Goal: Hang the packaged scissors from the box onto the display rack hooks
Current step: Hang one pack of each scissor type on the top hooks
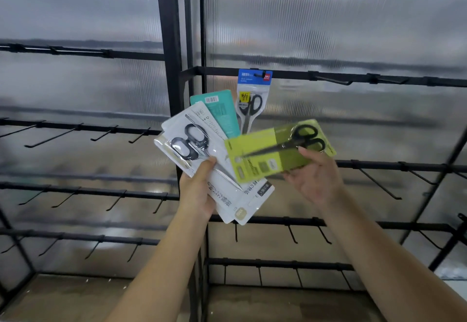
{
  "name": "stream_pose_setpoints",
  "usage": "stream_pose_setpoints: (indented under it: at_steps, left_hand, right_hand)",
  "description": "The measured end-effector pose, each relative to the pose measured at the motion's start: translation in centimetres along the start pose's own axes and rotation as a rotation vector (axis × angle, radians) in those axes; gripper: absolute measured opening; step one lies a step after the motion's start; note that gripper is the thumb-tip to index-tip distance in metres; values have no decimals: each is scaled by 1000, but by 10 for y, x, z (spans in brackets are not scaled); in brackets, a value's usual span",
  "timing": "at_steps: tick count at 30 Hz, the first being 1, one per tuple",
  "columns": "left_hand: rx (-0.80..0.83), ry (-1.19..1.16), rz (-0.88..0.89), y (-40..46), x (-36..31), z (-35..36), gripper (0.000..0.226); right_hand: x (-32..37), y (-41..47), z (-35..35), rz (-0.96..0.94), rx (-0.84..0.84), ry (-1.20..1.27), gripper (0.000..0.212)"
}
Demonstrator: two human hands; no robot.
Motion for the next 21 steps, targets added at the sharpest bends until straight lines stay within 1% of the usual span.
stream_pose_setpoints:
  at_steps: [2,3,5,7,10,13,15,18,21]
  left_hand:
    - [-1,1,1,0,1,2,14]
    - [4,3,-8,-1,3,5,14]
    - [37,6,-37,-4,11,12,15]
    - [71,8,-65,-6,20,20,16]
    - [109,-34,-89,-10,26,30,22]
    - [161,-17,-80,-12,27,39,43]
    - [190,6,-81,-14,30,43,45]
    - [223,11,-87,-16,36,47,39]
    - [224,19,-80,-14,35,42,36]
  right_hand:
    - [12,-1,-7,-64,-15,-72,26]
    - [13,-2,-10,-78,-32,-119,22]
    - [13,-4,-12,-100,-44,-140,27]
    - [13,-5,-13,-129,-42,-99,34]
    - [17,-6,-14,-148,-30,-22,28]
    - [19,-4,-17,-152,-65,125,19]
    - [20,-2,-16,-166,-67,179,19]
    - [21,-3,-8,-183,11,103,20]
    - [30,-6,-14,-168,72,3,23]
Point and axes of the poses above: each hand's wrist, its own y-axis towards the middle knuckle, its own z-axis out of the palm, x = y × z, the point moved 7 cm from there along y, towards the middle knuckle
